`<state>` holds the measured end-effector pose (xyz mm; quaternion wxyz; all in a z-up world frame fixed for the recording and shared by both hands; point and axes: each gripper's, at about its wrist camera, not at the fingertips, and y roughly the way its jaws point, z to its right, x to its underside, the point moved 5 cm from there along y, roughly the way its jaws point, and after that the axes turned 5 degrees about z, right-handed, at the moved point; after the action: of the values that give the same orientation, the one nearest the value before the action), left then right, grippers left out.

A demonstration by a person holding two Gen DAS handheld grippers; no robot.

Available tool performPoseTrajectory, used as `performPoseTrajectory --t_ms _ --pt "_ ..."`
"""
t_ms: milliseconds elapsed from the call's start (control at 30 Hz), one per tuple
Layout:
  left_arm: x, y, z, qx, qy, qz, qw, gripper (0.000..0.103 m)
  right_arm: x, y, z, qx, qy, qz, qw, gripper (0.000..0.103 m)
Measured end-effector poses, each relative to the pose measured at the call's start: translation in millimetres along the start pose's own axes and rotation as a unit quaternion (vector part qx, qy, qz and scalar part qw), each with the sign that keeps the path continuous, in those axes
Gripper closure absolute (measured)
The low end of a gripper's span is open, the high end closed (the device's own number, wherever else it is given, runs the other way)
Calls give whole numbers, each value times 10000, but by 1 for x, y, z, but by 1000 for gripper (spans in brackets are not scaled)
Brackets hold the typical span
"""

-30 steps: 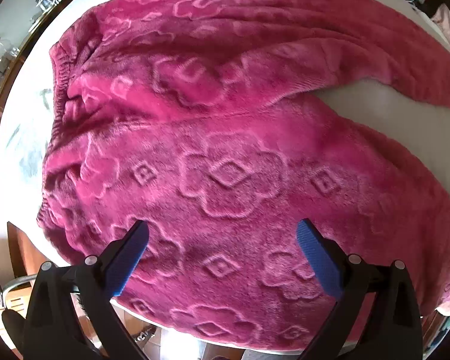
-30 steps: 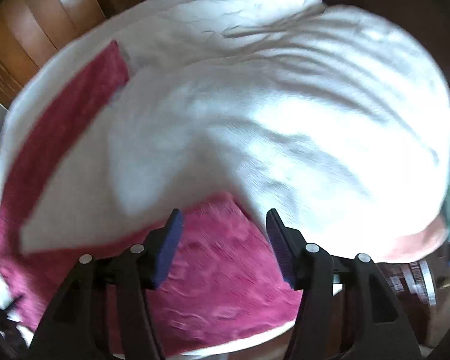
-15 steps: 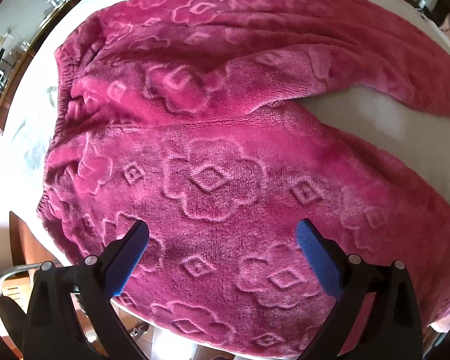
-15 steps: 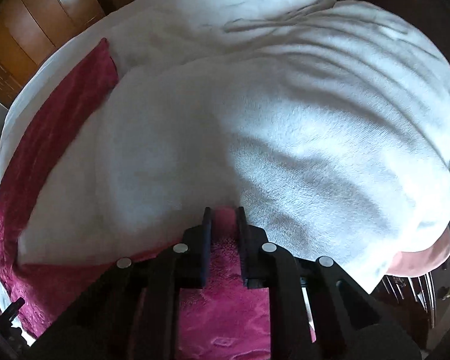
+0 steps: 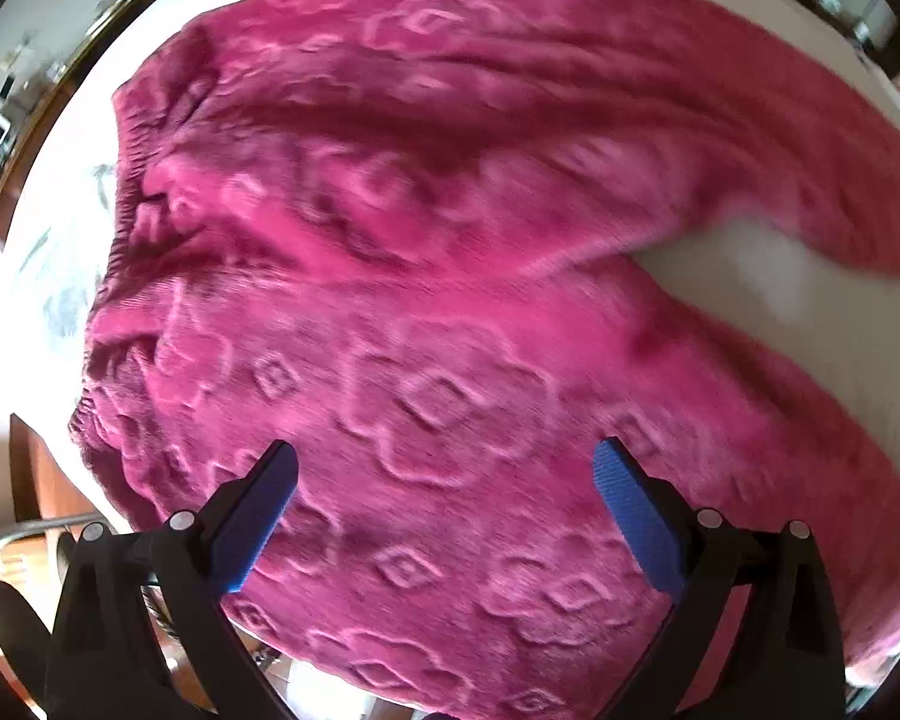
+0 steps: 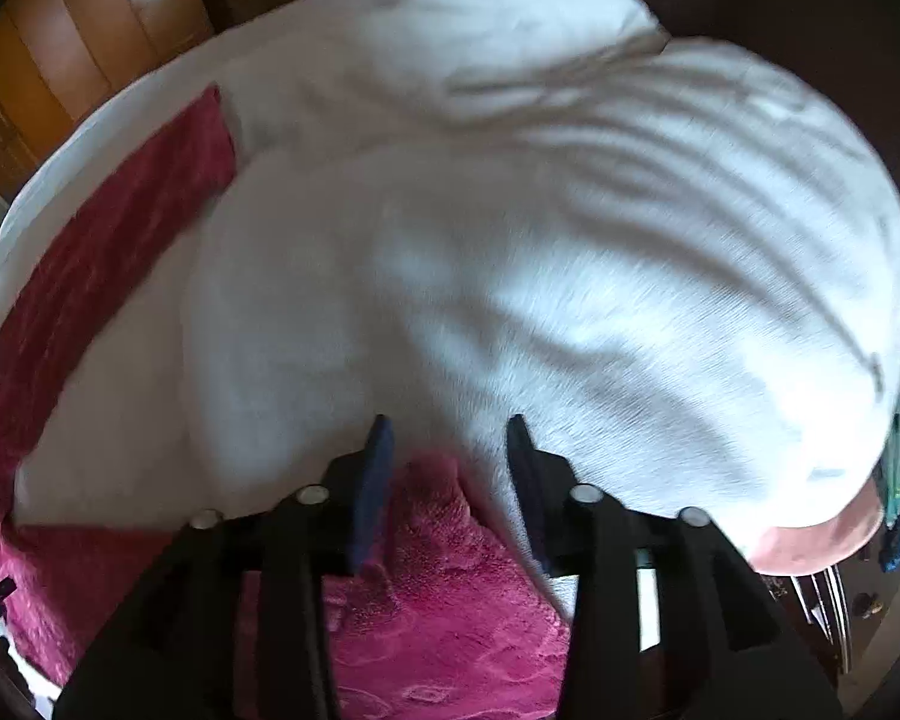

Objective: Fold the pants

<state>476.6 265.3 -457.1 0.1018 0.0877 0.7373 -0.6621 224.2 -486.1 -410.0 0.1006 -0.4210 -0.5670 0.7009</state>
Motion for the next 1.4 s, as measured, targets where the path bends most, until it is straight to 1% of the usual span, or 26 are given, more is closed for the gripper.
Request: performPoseTrajectory --t_ms 133,200,267,333,400,567,667,767,900,1067,1100,1133,1167,1233,1300,1333,1400 --pt "-25 -2 -38 12 -372 93 9993 5 -15 -26 -13 395 30 451 9982 53" --pt "-40 -4 -61 -3 -562 161 9983 5 -21 -35 -28 532 -5 617 9967 51" --pt "-57 -8 -88 -33 -783 268 9966 5 -27 -37 -50 575 -118 690 9959 50" --pt "-73 -9 -116 -103 -946 343 9949 5 -30 -35 -75 533 -238 674 9960 49" --pt "-92 -8 -146 -239 -1051 417 9933 5 -28 -32 -107 400 -300 619 9968 49" --pt "-133 -1 -203 -424 -1193 506 9907 5 -22 -23 -187 93 -589 468 9971 49" --pt "-159 5 -224 -414 -1115 580 9912 5 -16 -20 -234 -60 -791 354 9962 48" --pt "-183 17 -231 -295 -887 596 9938 5 -10 -15 -269 -163 -910 212 9955 48" --pt "-208 37 -228 -174 -413 517 9977 5 0 -16 -306 -268 -1076 79 9938 48" --pt "-230 58 -216 -15 117 392 9992 6 14 -17 -340 -330 -1272 -82 9913 48" --pt "-234 62 -213 36 203 358 9991 10 16 -18 -344 -335 -1286 -110 9911 48" --pt "-238 67 -210 103 295 308 9990 20 19 -18 -349 -329 -1305 -147 9908 48" --pt "-241 72 -207 177 347 247 9989 27 21 -17 -350 -319 -1310 -173 9907 48" --pt "-244 81 -200 456 413 76 9981 64 26 -16 -354 -312 -1318 -244 9905 48" --pt "-247 83 -197 605 462 18 9971 80 29 -15 -355 -336 -1268 -303 9909 48" --pt "-247 80 -196 633 487 65 9968 86 29 -14 -353 -358 -1212 -335 9914 48" --pt "-244 74 -196 719 474 149 9962 91 25 -13 -347 -359 -1066 -366 9930 48"
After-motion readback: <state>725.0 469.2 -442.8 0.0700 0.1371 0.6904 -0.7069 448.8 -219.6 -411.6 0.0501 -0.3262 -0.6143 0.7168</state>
